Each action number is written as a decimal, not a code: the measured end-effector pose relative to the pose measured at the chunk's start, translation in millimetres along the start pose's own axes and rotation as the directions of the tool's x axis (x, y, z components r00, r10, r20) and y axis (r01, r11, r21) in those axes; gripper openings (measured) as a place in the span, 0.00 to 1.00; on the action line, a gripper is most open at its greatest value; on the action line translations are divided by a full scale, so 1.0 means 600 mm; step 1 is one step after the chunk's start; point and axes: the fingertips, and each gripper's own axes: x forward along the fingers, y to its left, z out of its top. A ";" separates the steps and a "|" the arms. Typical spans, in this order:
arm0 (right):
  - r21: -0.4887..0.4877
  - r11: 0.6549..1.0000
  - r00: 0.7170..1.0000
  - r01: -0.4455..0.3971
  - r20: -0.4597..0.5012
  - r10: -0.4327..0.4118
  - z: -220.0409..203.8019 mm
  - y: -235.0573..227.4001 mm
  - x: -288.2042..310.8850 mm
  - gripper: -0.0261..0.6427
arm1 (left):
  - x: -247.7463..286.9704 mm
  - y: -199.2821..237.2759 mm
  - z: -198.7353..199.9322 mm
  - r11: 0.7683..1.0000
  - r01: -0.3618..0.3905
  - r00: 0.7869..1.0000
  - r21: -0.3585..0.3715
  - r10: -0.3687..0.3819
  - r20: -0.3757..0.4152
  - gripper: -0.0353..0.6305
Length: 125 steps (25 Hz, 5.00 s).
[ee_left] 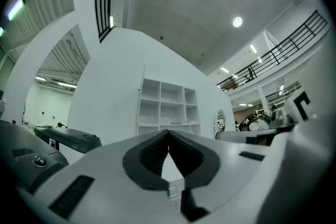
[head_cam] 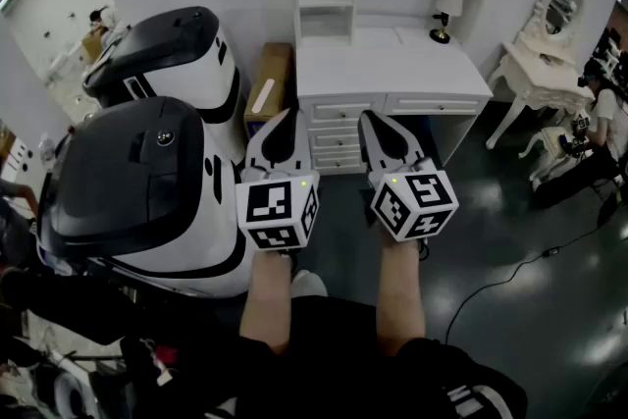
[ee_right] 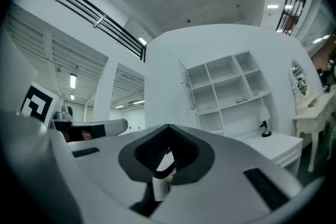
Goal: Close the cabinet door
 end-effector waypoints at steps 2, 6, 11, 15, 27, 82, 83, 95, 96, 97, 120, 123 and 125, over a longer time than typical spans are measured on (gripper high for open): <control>-0.004 1.000 1.000 0.003 -0.009 -0.003 -0.003 0.000 0.005 0.06 | 0.002 0.005 -0.001 1.000 0.000 1.000 -0.003 0.000 -0.004 0.07; -0.008 1.000 1.000 0.017 -0.011 -0.017 -0.012 0.003 0.019 0.06 | 0.005 0.023 -0.007 1.000 -0.007 1.000 -0.008 0.007 -0.010 0.07; 0.009 0.999 0.999 0.033 -0.002 -0.033 -0.024 -0.002 0.043 0.06 | 0.016 0.054 -0.023 1.000 -0.020 1.000 -0.025 0.019 -0.018 0.07; 0.015 0.999 0.999 0.045 -0.007 -0.045 -0.036 -0.005 0.083 0.06 | 0.039 0.090 -0.032 0.999 -0.021 1.000 -0.034 0.020 -0.019 0.07; -0.037 0.996 0.997 0.077 -0.012 -0.077 -0.029 -0.003 0.262 0.06 | 0.168 0.240 -0.013 0.996 -0.014 1.000 -0.084 0.016 0.019 0.07; -0.136 0.990 0.999 0.030 -0.014 -0.032 -0.090 -0.198 0.738 0.06 | 0.612 0.456 -0.133 0.991 -0.033 0.999 -0.132 0.033 -0.001 0.07; -0.135 0.990 1.000 0.029 -0.009 -0.030 -0.088 -0.206 0.746 0.06 | 0.623 0.454 -0.135 0.991 -0.029 1.000 -0.130 0.029 -0.001 0.07; -0.169 0.984 0.997 -0.058 0.042 0.066 -0.060 -0.242 0.856 0.06 | 0.719 0.482 -0.127 0.993 -0.072 0.997 -0.092 0.075 0.024 0.07; -0.167 0.984 0.996 -0.067 0.048 0.076 -0.058 -0.242 0.863 0.06 | 0.722 0.486 -0.126 0.993 -0.081 0.996 -0.087 0.084 0.027 0.07; -0.159 0.984 0.995 -0.078 0.054 0.088 -0.057 -0.243 0.870 0.06 | 0.724 0.492 -0.127 0.993 -0.090 0.995 -0.082 0.092 0.028 0.07; -0.195 0.976 0.991 -0.094 0.075 0.111 -0.054 -0.253 0.965 0.21 | 0.792 0.559 -0.145 0.989 -0.148 0.989 -0.026 0.148 -0.010 0.07; -0.247 0.967 0.994 -0.055 0.082 0.077 -0.048 -0.255 0.981 0.22 | 0.807 0.564 -0.139 0.990 -0.141 0.990 -0.016 0.141 -0.002 0.07; -0.267 0.963 0.994 -0.037 0.092 0.064 -0.043 -0.255 0.988 0.23 | 0.812 0.572 -0.135 0.989 -0.146 0.989 -0.012 0.146 0.003 0.07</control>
